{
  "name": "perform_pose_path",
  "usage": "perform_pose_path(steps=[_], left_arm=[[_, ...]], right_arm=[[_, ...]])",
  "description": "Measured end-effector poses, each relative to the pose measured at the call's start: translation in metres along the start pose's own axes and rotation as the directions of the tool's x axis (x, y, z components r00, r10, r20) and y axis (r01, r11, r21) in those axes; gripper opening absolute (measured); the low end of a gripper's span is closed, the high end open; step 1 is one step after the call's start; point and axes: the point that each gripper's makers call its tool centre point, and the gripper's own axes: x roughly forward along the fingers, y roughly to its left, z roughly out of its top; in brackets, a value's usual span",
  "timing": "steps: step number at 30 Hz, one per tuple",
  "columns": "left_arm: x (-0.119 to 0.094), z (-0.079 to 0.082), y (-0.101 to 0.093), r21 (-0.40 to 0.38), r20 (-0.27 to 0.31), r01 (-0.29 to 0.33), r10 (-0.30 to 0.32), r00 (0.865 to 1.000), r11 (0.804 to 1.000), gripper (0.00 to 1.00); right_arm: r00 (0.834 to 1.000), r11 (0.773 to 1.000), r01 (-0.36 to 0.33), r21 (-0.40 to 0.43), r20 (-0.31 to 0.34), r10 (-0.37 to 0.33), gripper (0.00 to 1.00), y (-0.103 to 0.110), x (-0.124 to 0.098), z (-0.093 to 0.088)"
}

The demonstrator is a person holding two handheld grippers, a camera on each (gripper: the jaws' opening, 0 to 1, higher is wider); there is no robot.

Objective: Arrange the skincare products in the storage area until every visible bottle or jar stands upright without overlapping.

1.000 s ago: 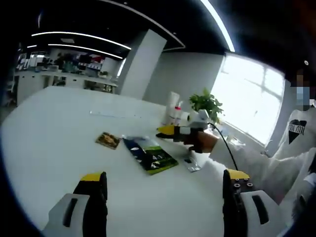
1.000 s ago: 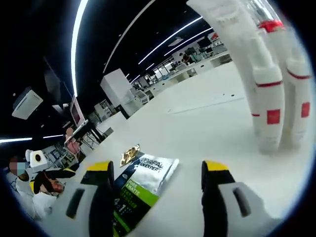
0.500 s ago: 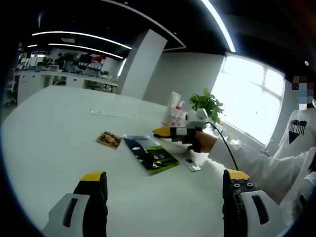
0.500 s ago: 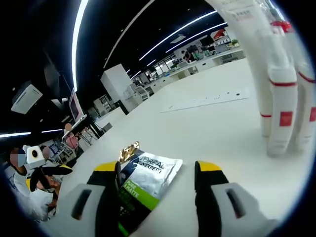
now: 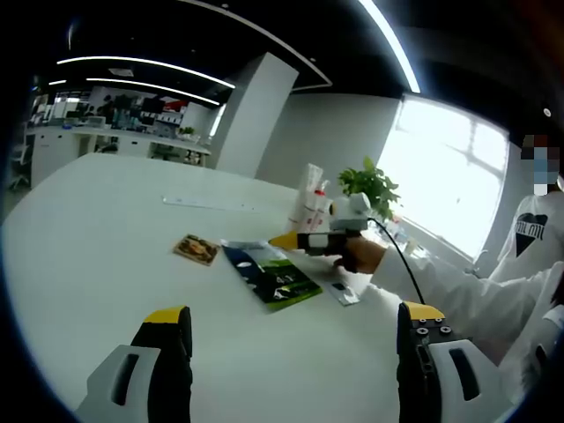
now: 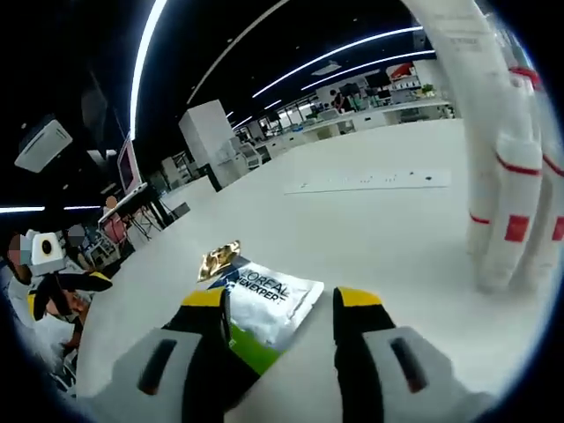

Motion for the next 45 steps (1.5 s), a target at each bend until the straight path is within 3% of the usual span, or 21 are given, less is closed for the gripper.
perform_pose_path(steps=[6,16,27,31,36,40,45], left_arm=[[-0.001,0.0,0.0,0.0,0.0,0.001,-0.001,1.0,1.0,0.98],[-0.001,0.0,0.0,0.003,0.001,-0.002,0.002,1.0,1.0,0.98],[-0.002,-0.002,0.0,0.008,-0.002,-0.005,0.005,1.0,1.0,0.97],[-0.001,-0.001,0.001,0.009,-0.003,-0.003,0.004,1.0,1.0,0.97],[0.001,-0.001,-0.001,0.012,-0.007,0.003,-0.003,1.0,1.0,0.96],[0.001,-0.001,0.001,0.014,-0.009,-0.002,0.002,1.0,1.0,0.96],[0.0,0.0,0.003,0.014,-0.004,-0.01,0.01,1.0,1.0,0.96]], right_arm=[[1.0,1.0,-0.002,-0.016,-0.005,0.002,0.43,0.002,0.005,0.0],[0.998,0.99,0.056,-0.129,-0.02,-0.059,0.31,0.005,0.003,-0.007],[0.994,0.977,0.1,-0.188,-0.023,-0.106,0.19,-0.004,-0.001,-0.005],[0.993,0.978,0.112,-0.174,-0.01,-0.116,0.31,-0.009,-0.002,-0.001],[0.996,0.98,0.089,-0.176,-0.01,-0.092,0.31,-0.009,0.003,0.0],[0.997,0.982,0.066,-0.179,-0.024,-0.071,0.23,-0.009,0.01,0.001],[0.993,0.961,0.103,-0.258,-0.031,-0.115,0.13,-0.018,0.006,0.0]])
